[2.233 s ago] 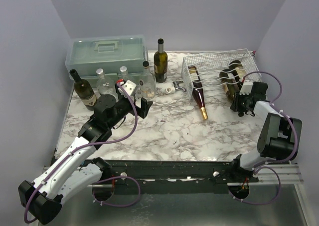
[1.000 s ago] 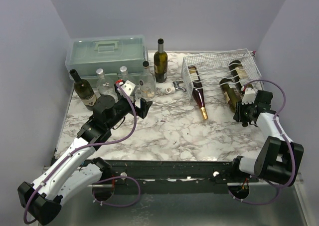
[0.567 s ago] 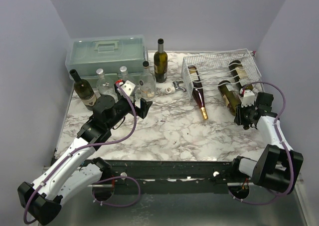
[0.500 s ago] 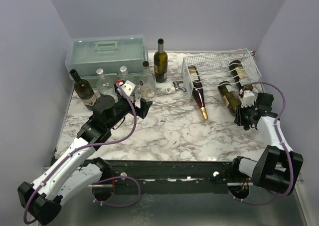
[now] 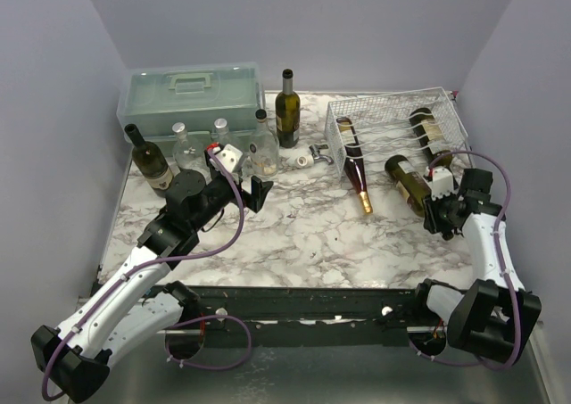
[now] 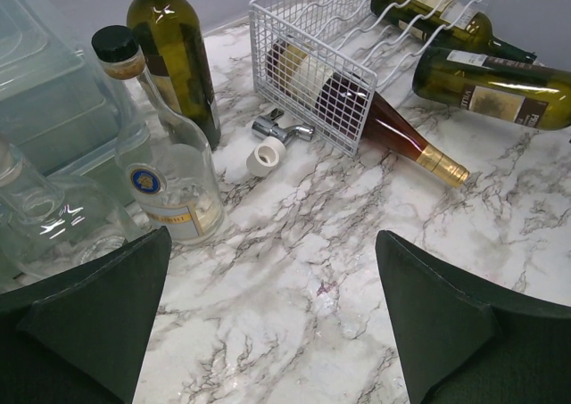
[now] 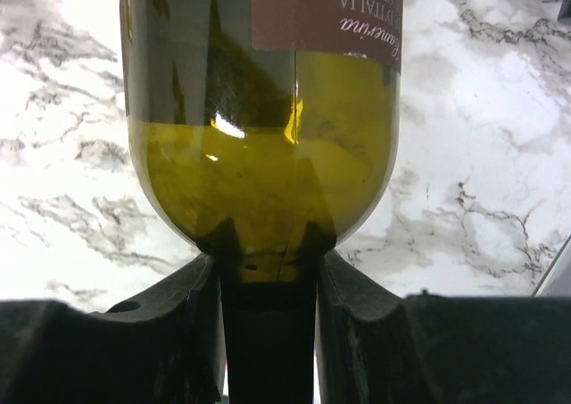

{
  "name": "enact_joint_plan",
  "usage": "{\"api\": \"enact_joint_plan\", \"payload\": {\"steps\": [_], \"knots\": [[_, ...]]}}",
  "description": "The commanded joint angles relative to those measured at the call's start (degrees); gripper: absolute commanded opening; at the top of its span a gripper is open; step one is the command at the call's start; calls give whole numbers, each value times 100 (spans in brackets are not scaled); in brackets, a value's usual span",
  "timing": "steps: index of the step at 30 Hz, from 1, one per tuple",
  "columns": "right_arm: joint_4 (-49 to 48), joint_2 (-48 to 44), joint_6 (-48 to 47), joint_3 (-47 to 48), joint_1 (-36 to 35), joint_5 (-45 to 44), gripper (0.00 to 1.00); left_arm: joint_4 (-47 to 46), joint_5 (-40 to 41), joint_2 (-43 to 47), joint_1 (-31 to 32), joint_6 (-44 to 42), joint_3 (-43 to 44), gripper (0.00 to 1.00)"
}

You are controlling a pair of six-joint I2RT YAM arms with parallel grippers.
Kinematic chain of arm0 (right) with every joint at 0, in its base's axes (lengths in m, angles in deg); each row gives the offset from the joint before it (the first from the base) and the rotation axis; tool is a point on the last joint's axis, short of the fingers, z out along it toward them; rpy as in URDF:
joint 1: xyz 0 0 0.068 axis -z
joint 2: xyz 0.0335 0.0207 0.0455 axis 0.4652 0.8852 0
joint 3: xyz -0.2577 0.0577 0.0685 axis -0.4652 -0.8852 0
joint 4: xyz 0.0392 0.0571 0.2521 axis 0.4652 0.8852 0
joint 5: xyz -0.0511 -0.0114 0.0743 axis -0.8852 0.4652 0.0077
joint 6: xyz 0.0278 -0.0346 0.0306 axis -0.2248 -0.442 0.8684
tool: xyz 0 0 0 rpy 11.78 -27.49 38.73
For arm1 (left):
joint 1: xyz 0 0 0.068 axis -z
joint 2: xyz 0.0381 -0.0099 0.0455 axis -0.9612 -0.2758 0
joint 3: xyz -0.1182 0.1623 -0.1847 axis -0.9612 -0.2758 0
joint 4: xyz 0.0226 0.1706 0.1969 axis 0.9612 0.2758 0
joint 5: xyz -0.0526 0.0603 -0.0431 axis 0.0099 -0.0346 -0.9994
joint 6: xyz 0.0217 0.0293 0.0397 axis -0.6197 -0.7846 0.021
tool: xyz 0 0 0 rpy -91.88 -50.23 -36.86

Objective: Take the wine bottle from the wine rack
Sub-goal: Place the wine bottle at the center of the board.

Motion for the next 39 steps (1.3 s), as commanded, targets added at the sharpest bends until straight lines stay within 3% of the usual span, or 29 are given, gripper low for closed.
{"api": "enact_joint_plan", "payload": {"steps": [1,12,25,39], "knots": [[322,-271,-407,446,26,40,0,-60,8,83,24,-51,-53,99],[1101,-524,-799,979,22,75,0,-63,6,73,24,-51,-62,99],[2713,-732,-2319,2050,26,364,0,-60,-1,78,32,-51,-62,99],[3918,-213,-3969,3554,13,798,0,-67,65,33,41,-51,-80,99]]}}
